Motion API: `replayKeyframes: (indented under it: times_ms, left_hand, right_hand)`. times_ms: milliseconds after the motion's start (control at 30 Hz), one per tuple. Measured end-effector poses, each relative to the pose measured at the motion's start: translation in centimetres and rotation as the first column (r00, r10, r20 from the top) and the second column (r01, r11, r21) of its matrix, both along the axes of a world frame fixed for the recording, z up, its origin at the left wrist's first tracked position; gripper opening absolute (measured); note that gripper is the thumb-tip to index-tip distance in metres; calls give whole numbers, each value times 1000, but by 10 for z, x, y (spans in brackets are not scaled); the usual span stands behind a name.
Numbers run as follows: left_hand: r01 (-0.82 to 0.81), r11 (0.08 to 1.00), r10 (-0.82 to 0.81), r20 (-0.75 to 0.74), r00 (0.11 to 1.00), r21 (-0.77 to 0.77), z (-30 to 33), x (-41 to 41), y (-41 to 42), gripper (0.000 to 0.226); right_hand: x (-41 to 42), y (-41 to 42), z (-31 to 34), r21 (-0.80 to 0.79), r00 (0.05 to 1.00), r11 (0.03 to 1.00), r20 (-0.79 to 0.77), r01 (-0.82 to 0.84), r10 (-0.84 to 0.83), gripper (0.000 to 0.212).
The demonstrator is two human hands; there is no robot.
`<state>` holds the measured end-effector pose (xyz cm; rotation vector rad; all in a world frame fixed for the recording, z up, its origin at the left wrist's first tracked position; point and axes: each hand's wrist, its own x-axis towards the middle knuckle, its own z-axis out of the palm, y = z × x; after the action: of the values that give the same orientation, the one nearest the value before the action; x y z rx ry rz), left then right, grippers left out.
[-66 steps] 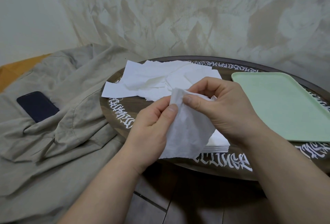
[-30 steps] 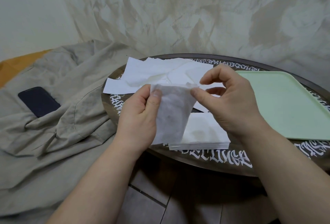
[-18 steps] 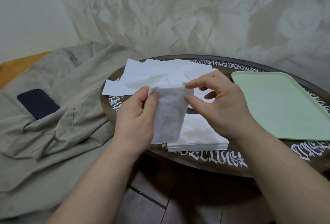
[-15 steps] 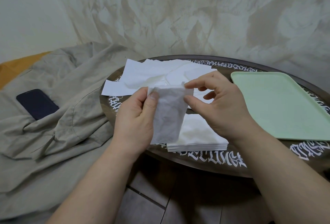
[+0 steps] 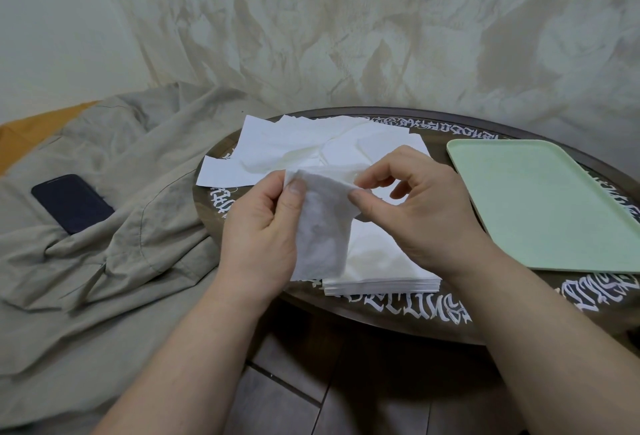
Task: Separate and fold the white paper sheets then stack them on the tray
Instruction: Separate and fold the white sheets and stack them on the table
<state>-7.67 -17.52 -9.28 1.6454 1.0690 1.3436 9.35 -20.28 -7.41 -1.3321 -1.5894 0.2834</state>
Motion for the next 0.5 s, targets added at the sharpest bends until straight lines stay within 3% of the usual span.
replayKeyframes:
  times_ms: [167, 500]
  left_hand:
    - [-13, 1000, 13, 10, 1000, 19, 0, 0, 1, 33]
    - [42, 999, -43, 42, 998, 15, 1, 0, 0, 25]
  right_hand:
    - [-2, 0, 0, 0, 996, 999, 78, -36, 36, 7]
    - [1, 2, -1, -100, 995, 993, 60, -70, 76, 13]
